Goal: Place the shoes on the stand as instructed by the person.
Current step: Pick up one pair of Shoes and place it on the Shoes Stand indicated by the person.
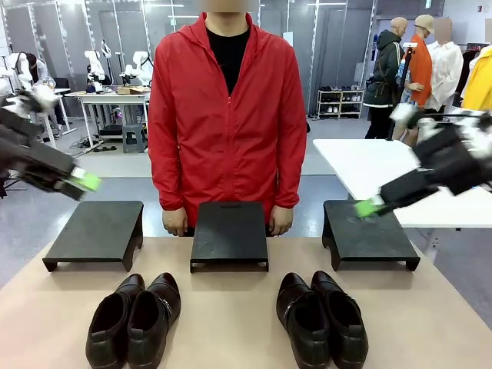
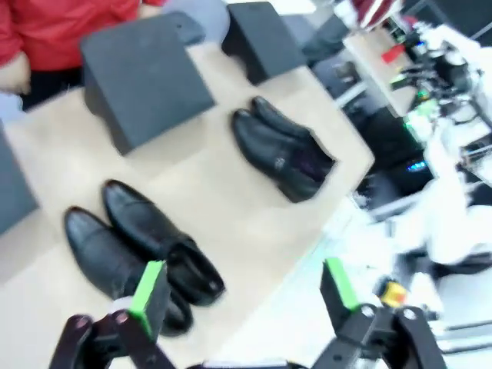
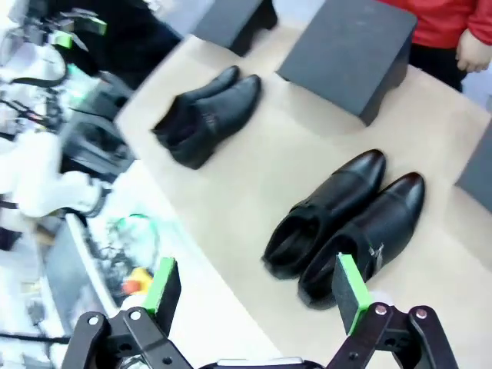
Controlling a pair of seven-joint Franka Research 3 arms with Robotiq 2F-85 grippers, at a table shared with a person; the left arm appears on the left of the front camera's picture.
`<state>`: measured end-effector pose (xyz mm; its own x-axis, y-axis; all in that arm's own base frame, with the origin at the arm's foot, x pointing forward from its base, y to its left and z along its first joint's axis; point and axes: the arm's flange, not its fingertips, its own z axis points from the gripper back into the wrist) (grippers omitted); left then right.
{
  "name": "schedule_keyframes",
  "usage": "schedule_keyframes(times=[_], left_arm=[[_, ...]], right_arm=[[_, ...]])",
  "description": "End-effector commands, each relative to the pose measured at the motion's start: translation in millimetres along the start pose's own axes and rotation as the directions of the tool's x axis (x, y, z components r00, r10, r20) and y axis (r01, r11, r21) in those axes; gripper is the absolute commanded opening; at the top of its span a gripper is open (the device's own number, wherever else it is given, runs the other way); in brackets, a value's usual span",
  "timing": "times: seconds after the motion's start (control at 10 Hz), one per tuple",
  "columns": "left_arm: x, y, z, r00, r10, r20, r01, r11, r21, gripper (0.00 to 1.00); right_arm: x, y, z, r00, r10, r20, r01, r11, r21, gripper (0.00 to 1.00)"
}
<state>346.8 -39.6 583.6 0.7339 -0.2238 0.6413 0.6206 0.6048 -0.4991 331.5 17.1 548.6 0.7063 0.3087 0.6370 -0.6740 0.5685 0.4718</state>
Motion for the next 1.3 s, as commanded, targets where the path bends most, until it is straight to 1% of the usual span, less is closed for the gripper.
schedule_keyframes(times=[0.0,0.1,0.2,0.4,0.5,0.6,0.7,0.9,1.0,1.1,1.2], left_arm=[[-43,29,64,0.992,0.122,0.040,-0.117,0.989,-0.093,1.00],[-70,39,96,0.985,0.150,0.084,-0.137,0.981,-0.136,1.00],[-100,50,127,0.968,0.199,0.152,-0.178,0.974,-0.143,1.00],[-161,65,179,0.913,0.301,0.276,-0.271,0.952,-0.143,1.00],[-186,71,201,0.889,0.326,0.322,-0.293,0.945,-0.147,1.00],[-203,74,216,0.869,0.345,0.355,-0.314,0.939,-0.142,1.00],[-220,77,226,0.856,0.368,0.364,-0.344,0.930,-0.131,1.00],[-232,78,226,0.831,0.397,0.389,-0.376,0.917,-0.133,1.00],[-225,76,220,0.831,0.394,0.393,-0.374,0.918,-0.130,1.00],[-236,76,235,0.821,0.407,0.401,-0.388,0.912,-0.131,1.00],[-236,76,235,0.821,0.407,0.401,-0.388,0.912,-0.131,1.00]], right_arm=[[-49,-45,46,0.989,-0.133,0.065,0.123,0.983,0.132,1.00],[-80,-56,66,0.981,-0.162,0.104,0.141,0.973,0.184,1.00],[-109,-62,86,0.964,-0.199,0.176,0.162,0.966,0.204,1.00],[-172,-65,118,0.914,-0.244,0.323,0.178,0.959,0.220,1.00],[-198,-66,128,0.892,-0.257,0.372,0.184,0.958,0.222,1.00],[-218,-65,135,0.867,-0.263,0.424,0.181,0.958,0.224,1.00],[-236,-65,139,0.851,-0.267,0.453,0.181,0.957,0.225,1.00],[-254,-69,141,0.823,-0.286,0.491,0.196,0.954,0.226,1.00],[-251,-70,139,0.822,-0.309,0.478,0.221,0.947,0.232,1.00],[-248,-75,169,0.830,-0.297,0.472,0.215,0.951,0.220,1.00],[-248,-75,169,0.830,-0.297,0.472,0.215,0.951,0.220,1.00]])
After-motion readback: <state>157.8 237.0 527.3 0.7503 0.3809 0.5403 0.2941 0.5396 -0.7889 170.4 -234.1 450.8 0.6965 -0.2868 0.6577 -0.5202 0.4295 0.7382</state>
